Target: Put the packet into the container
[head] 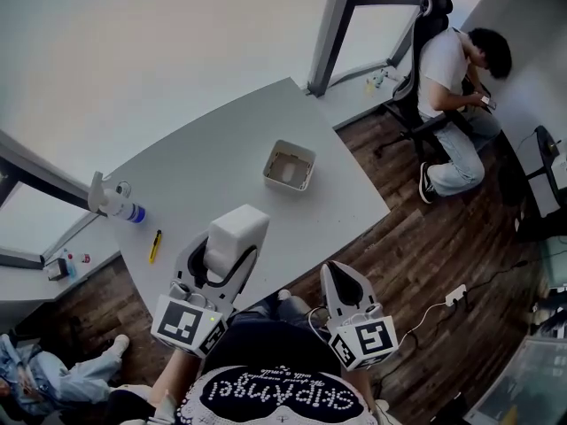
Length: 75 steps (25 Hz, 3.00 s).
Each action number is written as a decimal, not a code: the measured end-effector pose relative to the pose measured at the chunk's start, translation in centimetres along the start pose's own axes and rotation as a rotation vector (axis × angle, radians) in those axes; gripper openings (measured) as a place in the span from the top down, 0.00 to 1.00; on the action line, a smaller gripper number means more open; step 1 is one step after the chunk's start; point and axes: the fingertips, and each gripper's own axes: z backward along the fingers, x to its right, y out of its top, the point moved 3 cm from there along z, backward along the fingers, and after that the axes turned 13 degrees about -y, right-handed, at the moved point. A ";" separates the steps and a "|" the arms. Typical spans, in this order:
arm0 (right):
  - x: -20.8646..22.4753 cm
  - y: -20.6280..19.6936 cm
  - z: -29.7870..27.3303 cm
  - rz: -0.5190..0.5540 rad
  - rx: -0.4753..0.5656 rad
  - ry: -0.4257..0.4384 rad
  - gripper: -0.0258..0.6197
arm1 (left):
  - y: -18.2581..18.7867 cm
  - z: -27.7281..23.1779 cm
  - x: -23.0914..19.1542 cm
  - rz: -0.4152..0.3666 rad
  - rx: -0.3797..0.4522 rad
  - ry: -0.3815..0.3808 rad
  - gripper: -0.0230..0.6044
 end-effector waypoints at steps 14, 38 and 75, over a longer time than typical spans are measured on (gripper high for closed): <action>2.1 1.6 -2.6 0.030 -0.011 0.046 0.94 | 1.2 -1.3 -1.6 -0.013 0.034 0.088 0.52; 4.6 1.0 -4.8 0.007 -0.073 0.038 0.94 | 1.6 -10.7 -7.0 -0.086 -0.021 0.052 0.52; 9.0 -0.9 -7.9 -0.043 -0.192 -0.024 0.94 | -11.2 -24.8 -11.9 0.028 -0.314 0.007 0.52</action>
